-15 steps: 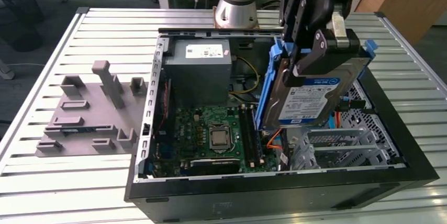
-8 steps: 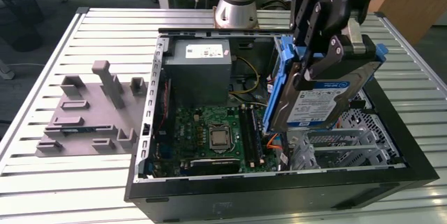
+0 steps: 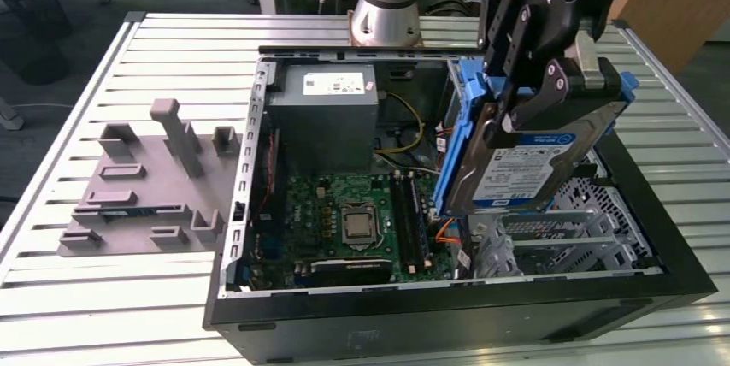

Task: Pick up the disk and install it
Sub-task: 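Insert the disk into the insertion slot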

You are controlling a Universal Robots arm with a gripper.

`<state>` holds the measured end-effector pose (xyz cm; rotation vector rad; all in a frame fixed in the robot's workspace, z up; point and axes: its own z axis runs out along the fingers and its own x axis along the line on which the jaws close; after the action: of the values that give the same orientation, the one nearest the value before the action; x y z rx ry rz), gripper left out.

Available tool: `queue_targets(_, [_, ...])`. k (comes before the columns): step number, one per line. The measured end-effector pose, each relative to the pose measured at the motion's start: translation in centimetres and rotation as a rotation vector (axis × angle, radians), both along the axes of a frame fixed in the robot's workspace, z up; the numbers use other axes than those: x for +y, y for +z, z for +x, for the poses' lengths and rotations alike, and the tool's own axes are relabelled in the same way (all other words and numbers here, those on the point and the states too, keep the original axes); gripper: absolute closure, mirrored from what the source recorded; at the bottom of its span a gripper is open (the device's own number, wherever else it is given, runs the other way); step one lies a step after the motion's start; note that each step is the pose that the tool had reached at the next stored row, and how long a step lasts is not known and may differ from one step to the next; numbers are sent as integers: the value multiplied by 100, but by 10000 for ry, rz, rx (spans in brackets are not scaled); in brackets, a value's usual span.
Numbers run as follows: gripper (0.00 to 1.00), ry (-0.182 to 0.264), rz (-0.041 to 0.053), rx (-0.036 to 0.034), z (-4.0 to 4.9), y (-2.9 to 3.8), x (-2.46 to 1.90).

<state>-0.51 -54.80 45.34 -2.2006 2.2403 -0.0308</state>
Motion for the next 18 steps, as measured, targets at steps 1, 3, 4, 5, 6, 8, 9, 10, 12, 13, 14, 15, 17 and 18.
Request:
queue_targets(1, [64, 2, 1, -1, 6, -1, 0])
queue_targets(3, [64, 1, 1, -1, 23, -3, 0])
queue_targets(4, [64, 1, 0, -1, 35, -5, 0])
queue_targets(5, [64, 0, 1, -1, 47, -7, -2])
queue_targets(6, [64, 1, 2, -1, 59, -10, -3])
queue_targets(8, [64, 1, 1, -1, 85, -17, -4])
queue_targets(9, [64, 1, 1, -1, 97, -21, -5])
queue_targets(10, [64, 0, 0, 0, 111, -25, -6])
queue_targets(12, [64, 1, 0, -1, 138, -32, -7])
queue_targets(13, [64, 1, 0, 1, 142, -32, -7])
queue_targets(14, [64, 1, 0, 0, 142, -32, -7])
queue_targets(15, [64, -1, 0, 0, 142, -33, -7])
queue_targets(17, [64, 0, 0, 0, 144, -33, -7])
queue_targets(18, [64, 1, 1, 0, 147, -33, -8])
